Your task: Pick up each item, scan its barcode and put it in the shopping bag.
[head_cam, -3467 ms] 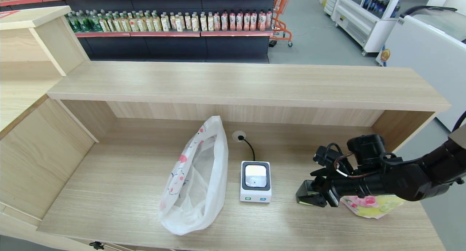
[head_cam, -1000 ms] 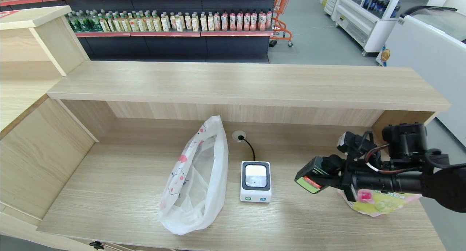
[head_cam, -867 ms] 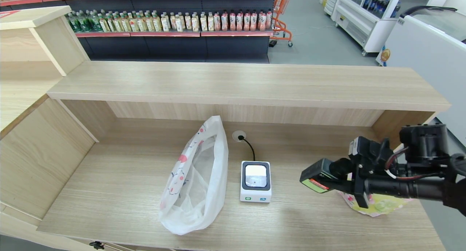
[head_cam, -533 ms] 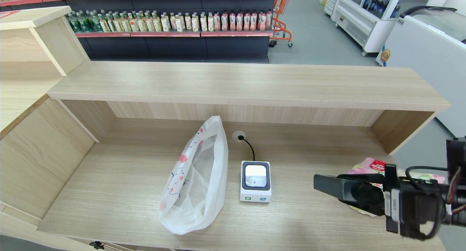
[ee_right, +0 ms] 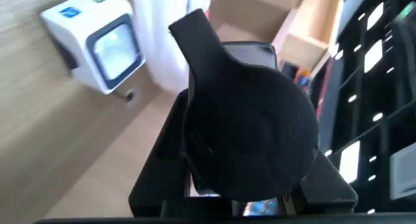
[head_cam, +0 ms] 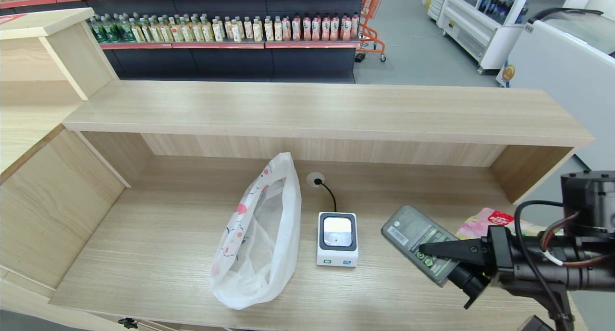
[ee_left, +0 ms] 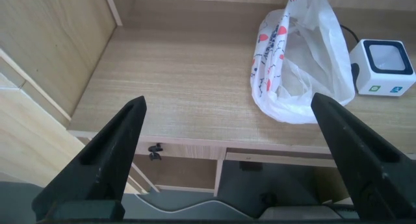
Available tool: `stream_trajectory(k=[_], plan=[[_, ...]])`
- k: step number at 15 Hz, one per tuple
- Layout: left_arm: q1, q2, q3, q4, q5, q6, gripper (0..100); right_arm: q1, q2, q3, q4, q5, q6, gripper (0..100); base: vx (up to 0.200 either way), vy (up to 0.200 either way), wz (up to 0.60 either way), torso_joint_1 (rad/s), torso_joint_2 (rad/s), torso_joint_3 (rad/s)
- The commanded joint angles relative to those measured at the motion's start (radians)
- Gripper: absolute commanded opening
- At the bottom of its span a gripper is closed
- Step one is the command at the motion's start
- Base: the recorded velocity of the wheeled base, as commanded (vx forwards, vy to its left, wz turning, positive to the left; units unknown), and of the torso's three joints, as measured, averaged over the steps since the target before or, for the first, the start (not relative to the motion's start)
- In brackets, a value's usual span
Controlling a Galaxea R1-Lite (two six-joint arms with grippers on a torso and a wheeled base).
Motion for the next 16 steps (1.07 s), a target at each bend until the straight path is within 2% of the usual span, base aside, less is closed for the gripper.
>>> stream_trajectory(k=[1, 2, 4, 8, 12, 16], plan=[[0.000, 0.001, 0.000, 0.000, 0.000, 0.000, 100, 0.153, 0.094, -0.094, 0.004, 0.015, -0.070, 0, 0.000, 0.000, 0.00, 0.000, 0.00, 0.000], [0.000, 0.001, 0.000, 0.000, 0.000, 0.000, 100, 0.211, 0.113, -0.122, 0.002, 0.018, -0.081, 0, 0.000, 0.000, 0.00, 0.000, 0.00, 0.000], [0.000, 0.000, 0.000, 0.000, 0.000, 0.000, 100, 0.239, 0.150, -0.125, 0.002, 0.018, -0.121, 0, 0.000, 0.000, 0.00, 0.000, 0.00, 0.000], [0.000, 0.001, 0.000, 0.000, 0.000, 0.000, 100, 0.274, 0.222, -0.176, 0.002, 0.023, -0.202, 0, 0.000, 0.000, 0.00, 0.000, 0.00, 0.000], [0.000, 0.001, 0.000, 0.000, 0.000, 0.000, 100, 0.286, 0.283, -0.246, -0.002, 0.104, -0.241, 0, 0.000, 0.000, 0.00, 0.000, 0.00, 0.000], [0.000, 0.001, 0.000, 0.000, 0.000, 0.000, 100, 0.301, 0.308, -0.278, -0.007, 0.104, -0.304, 0, 0.000, 0.000, 0.00, 0.000, 0.00, 0.000]])
